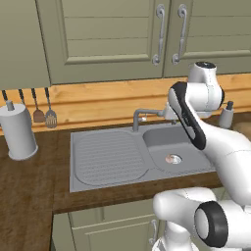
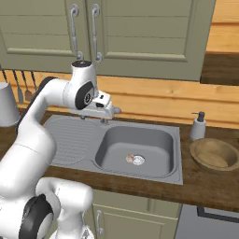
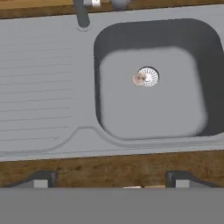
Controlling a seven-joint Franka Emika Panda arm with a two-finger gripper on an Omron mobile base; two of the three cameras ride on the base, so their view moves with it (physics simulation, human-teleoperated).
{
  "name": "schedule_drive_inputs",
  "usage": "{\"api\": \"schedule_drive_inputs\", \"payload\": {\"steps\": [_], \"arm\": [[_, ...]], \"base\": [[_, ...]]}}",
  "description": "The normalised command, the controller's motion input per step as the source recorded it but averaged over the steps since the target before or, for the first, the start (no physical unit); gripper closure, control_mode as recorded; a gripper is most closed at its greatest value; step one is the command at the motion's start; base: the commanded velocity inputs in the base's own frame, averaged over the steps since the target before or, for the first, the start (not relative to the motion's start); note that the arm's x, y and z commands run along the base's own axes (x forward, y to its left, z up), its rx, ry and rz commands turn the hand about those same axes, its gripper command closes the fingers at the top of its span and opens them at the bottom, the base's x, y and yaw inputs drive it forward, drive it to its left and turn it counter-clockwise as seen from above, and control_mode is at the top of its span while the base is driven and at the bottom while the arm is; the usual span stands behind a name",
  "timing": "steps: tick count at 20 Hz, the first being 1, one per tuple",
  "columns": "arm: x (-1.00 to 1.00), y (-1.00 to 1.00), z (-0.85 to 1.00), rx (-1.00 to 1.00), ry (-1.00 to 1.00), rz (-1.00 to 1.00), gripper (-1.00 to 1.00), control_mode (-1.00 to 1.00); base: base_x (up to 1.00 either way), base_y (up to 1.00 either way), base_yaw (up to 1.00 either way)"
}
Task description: Pick the garlic from the sink and place it in the bowl. Then pick the bowl and place it in the microwave. Then close the microwave door and press the start button.
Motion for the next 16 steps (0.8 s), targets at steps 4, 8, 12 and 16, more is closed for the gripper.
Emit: {"api": "schedule_drive_inputs", "payload": {"steps": [4,8,12,16], "arm": [[0.26,-1.0,-0.69,0.21,0.28,-0.23,-1.0,-1.0],[0.2,-1.0,-0.61,0.27,0.26,-0.21,-1.0,-1.0],[0.35,-0.68,-0.55,0.21,0.19,-0.18,-1.0,-1.0],[0.55,-0.41,-0.63,0.09,0.17,-0.16,-1.0,-1.0]], "base": [[0.0,0.0,0.0],[0.0,0.0,0.0],[0.0,0.0,0.0],[0.0,0.0,0.0]]}}
